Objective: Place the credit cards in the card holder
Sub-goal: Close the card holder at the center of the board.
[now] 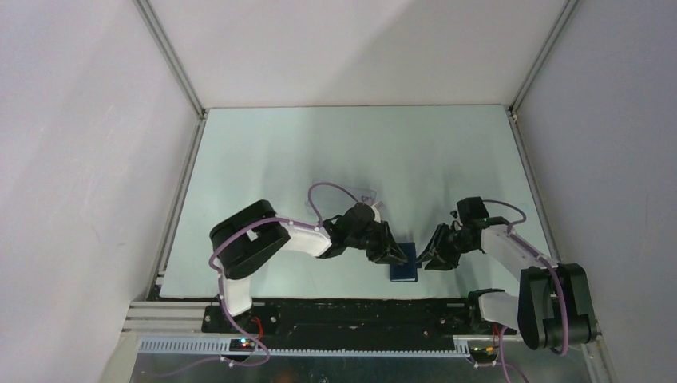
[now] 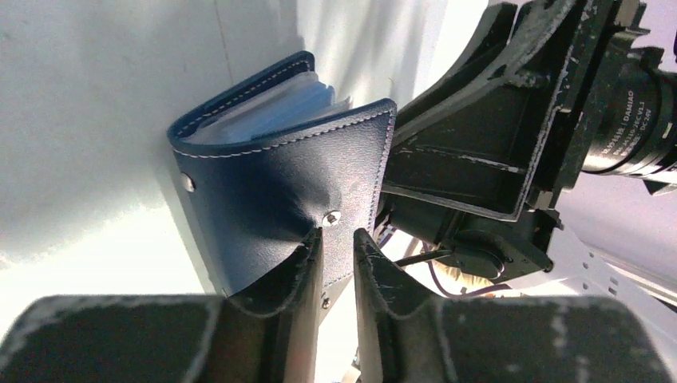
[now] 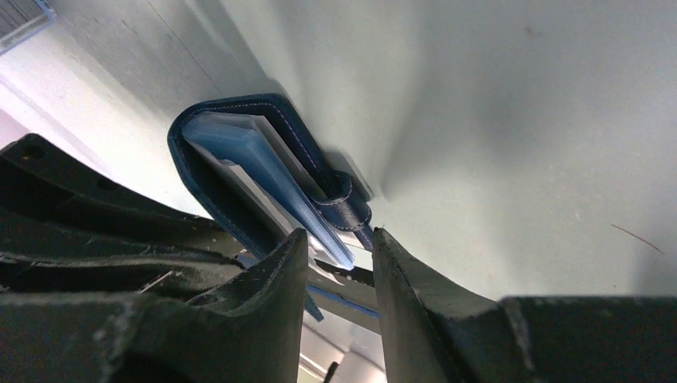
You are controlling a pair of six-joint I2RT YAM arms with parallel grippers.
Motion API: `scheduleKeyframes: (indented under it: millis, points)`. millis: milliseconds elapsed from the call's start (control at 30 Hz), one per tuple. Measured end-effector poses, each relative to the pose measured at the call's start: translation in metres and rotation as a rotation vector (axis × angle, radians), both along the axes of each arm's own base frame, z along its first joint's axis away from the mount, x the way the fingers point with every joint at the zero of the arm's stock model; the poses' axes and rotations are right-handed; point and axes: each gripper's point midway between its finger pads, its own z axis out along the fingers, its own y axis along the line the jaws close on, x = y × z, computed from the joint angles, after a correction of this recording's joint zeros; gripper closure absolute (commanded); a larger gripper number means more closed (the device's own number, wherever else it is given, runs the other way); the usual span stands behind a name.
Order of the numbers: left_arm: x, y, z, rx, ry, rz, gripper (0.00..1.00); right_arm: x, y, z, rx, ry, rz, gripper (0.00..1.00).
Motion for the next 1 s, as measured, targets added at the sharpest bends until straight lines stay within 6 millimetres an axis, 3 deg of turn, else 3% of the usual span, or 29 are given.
scheduleKeyframes:
  millis: [400,700,767,900,1000]
  points:
    - [0.005,0.001,-0.010,0.019,0.003,0.042,0.94,0.014,-0.009,0.021,0.088,-0.139,-0.150,0.48]
    - [0.010,0.003,-0.014,0.031,-0.012,0.069,1.00,0.000,0.001,0.004,0.155,-0.084,-0.165,0.50]
    - [0.011,0.004,-0.015,0.035,-0.017,0.076,1.00,-0.002,0.004,0.003,0.164,-0.078,-0.160,0.51]
    - [0.012,0.006,-0.017,0.048,-0.023,0.089,1.00,-0.002,0.015,0.002,0.177,-0.076,-0.126,0.67]
    - [0.011,0.011,-0.018,0.065,-0.020,0.098,0.99,-0.004,0.023,-0.006,0.176,-0.045,-0.095,0.72]
